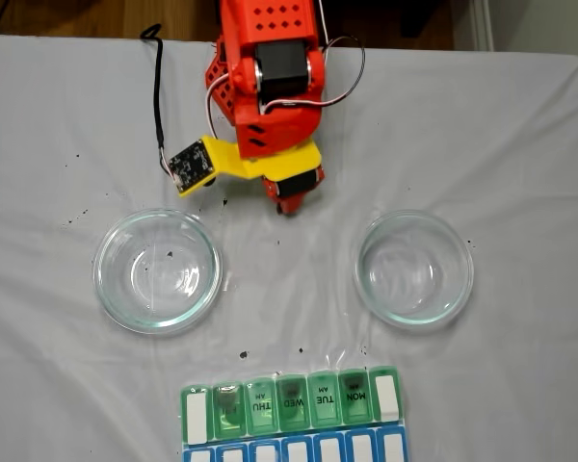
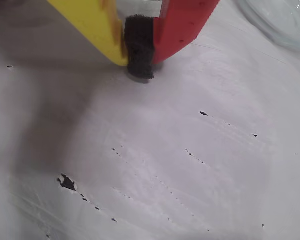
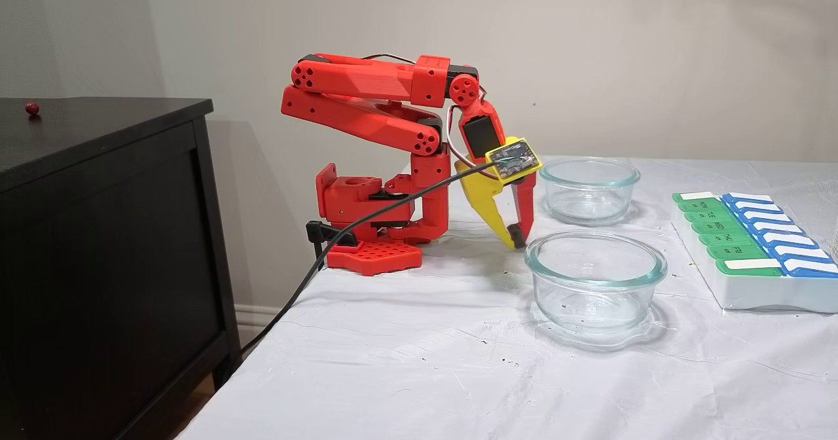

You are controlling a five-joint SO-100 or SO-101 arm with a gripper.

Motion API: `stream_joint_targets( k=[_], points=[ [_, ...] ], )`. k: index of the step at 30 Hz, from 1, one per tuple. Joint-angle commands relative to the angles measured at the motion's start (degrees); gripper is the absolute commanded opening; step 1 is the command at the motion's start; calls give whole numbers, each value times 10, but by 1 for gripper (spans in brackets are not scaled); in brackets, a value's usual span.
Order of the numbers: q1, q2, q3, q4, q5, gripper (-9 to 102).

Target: Sort medicines into box.

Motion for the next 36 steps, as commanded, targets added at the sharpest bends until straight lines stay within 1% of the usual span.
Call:
stream_joint_targets(
  k=[1, 11, 13, 14, 15, 16, 17, 18, 19, 22, 23, 26, 36],
  points=[
    [-7, 14, -36, 40, 15, 1],
    [-3, 14, -37, 42, 34, 0],
    [7, 14, -35, 42, 60, 0],
    [15, 14, -33, 41, 95, 0],
    [25, 15, -26, 40, 167, 0],
    [35, 15, -9, 38, 294, 0],
    [41, 15, 30, 32, 500, 0],
    [43, 1, 32, 83, 757, 3],
    [51, -9, 33, 82, 769, 4],
    [72, 16, 33, 86, 658, 4],
    [72, 16, 33, 86, 648, 4],
    [75, 16, 33, 89, 667, 5],
    [76, 16, 33, 89, 668, 5]
  ],
)
